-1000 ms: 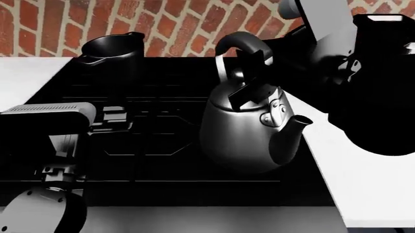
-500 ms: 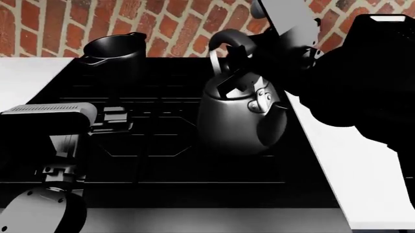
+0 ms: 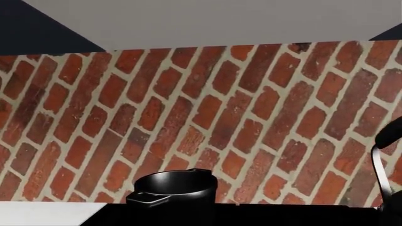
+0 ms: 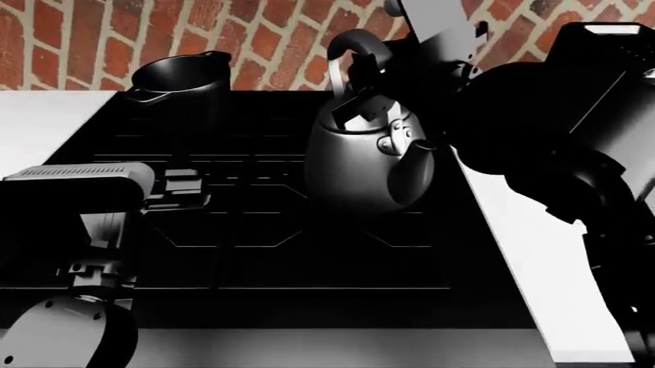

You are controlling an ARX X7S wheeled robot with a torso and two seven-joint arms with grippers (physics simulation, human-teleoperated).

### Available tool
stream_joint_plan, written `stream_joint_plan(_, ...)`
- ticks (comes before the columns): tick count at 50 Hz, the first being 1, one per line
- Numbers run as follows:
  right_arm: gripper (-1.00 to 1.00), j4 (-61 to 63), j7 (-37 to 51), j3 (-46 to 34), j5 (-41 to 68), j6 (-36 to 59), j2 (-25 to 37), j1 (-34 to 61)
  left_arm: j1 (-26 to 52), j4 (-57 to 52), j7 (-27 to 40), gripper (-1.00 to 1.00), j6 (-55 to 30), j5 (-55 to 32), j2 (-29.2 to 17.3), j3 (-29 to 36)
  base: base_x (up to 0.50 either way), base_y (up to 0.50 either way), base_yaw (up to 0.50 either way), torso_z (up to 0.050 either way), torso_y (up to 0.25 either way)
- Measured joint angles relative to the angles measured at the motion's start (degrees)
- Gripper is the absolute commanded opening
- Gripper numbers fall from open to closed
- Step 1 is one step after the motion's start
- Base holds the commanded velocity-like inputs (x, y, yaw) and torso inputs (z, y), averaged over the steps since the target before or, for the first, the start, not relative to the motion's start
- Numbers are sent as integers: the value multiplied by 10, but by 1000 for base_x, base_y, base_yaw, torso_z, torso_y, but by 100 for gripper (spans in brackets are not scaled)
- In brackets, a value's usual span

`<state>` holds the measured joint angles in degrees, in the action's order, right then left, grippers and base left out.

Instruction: Pick the kettle from the counter and place it on a stove burner. Then turn the burner on.

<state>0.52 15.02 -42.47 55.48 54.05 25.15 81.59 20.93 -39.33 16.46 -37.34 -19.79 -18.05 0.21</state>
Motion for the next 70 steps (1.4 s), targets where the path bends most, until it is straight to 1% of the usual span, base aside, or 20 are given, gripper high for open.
stream_joint_plan(14,-100,-33,-6,-13,-44,-67,-20,-22,1,4,1,100,2,-3,-2,0,0,0,0,1,2)
stream_joint_plan(35,-100,-45,-2,-11,-71,-159,-40,-82,1,6,6,100,4,-7,-7,0,0,0,0,1,2)
stream_joint_plan(67,-100,-40,-2,-8,-111,-209,-49,-132,1,6,13,100,7,-12,-12,2,0,0,0,0,1)
stream_joint_plan(68,100,-39,-2,-8,-113,-209,-49,-133,1,6,13,100,7,-12,-13,2,0,0,0,0,0)
stream_joint_plan(70,100,-36,-3,-10,-115,-208,-48,-135,1,6,13,100,7,-12,-13,2,0,0,0,0,0)
